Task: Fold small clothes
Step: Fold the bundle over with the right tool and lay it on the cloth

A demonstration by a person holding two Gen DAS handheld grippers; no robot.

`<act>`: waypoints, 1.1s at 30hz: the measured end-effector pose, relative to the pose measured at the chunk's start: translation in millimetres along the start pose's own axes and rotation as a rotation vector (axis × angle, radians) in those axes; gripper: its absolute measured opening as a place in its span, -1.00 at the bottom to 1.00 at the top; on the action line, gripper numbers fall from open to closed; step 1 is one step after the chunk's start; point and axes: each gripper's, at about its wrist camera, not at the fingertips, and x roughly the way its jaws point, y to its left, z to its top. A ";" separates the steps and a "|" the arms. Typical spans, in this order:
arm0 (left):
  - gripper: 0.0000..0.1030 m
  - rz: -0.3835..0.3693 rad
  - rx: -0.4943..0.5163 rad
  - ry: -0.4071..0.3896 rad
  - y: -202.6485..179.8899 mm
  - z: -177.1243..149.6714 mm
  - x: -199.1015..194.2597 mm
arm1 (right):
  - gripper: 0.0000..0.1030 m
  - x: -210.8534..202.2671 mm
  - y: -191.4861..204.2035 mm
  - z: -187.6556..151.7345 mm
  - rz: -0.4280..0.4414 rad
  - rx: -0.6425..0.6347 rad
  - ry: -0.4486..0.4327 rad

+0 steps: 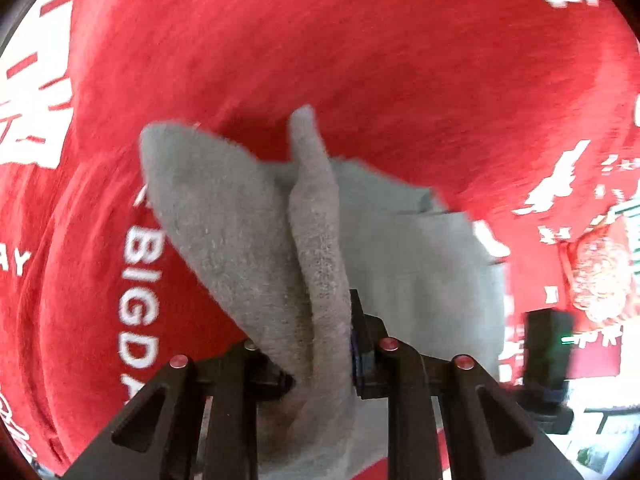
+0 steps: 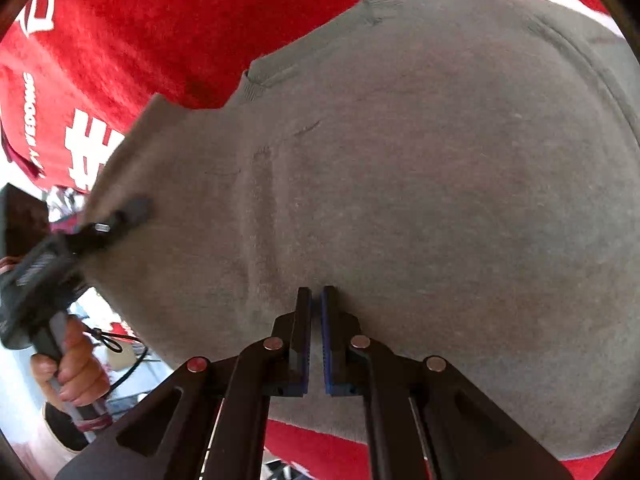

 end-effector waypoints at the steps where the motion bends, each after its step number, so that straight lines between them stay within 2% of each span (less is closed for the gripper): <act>1: -0.54 -0.011 0.020 -0.011 -11.4 2.8 -3.9 | -0.89 -4.1 -2.2 -0.9 0.009 0.005 -0.005; 6: -0.55 -0.080 0.134 -0.019 -87.3 9.2 -0.2 | -0.87 -34.0 -26.3 -1.8 0.091 0.063 -0.062; 7: -0.57 -0.103 0.157 -0.012 -105.2 9.5 7.3 | -0.87 -40.0 -31.9 -2.4 0.098 0.074 -0.073; 8: -0.71 -0.122 0.175 -0.008 -118.2 9.0 12.3 | -0.87 -49.6 -41.2 -3.2 0.105 0.089 -0.093; 12: -0.71 -0.148 0.258 0.048 -177.7 3.4 54.0 | -0.86 -73.6 -76.2 -7.5 0.123 0.143 -0.146; 15: -0.71 -0.104 0.323 0.123 -212.7 -9.9 104.8 | -0.82 -74.8 -103.9 -10.9 0.150 0.221 -0.145; 17: -0.71 -0.056 0.357 0.159 -221.2 -19.2 122.7 | -0.82 -72.5 -118.8 -14.2 0.180 0.260 -0.136; 19: -0.71 -0.020 0.385 0.168 -215.9 -29.8 122.0 | -0.82 -73.1 -129.5 -17.9 0.206 0.279 -0.134; 22: -0.71 0.003 0.409 0.106 -209.4 -36.9 96.9 | -0.77 -76.0 -145.0 -18.0 0.293 0.324 -0.145; 24: -0.70 0.026 0.405 0.075 -202.4 -34.7 79.2 | -0.24 -78.2 -154.9 -17.2 0.375 0.366 -0.154; 25: -0.70 0.046 0.396 0.061 -195.9 -31.9 70.7 | 0.24 -82.5 -159.5 -14.6 0.404 0.376 -0.159; 26: -0.57 0.073 0.382 0.049 -189.9 -29.1 64.2 | 0.30 -85.0 -163.2 -11.8 0.435 0.378 -0.160; 27: -0.27 0.113 0.367 0.038 -182.7 -26.0 58.5 | 0.30 -87.8 -166.3 -10.1 0.455 0.376 -0.153; 28: 0.62 0.146 0.354 0.022 -176.4 -24.1 53.3 | 0.30 -86.0 -162.9 -4.2 0.462 0.363 -0.137; 29: 1.00 0.197 0.333 -0.029 -167.1 -22.4 43.3 | 0.30 -84.4 -159.9 0.1 0.455 0.348 -0.125; 31: 1.00 0.237 0.319 -0.089 -153.8 -22.8 31.2 | 0.30 -78.7 -154.5 7.2 0.426 0.312 -0.081; 33: 1.00 0.261 0.281 -0.077 -137.4 -19.4 30.1 | 0.30 -71.7 -148.4 15.6 0.401 0.283 -0.030</act>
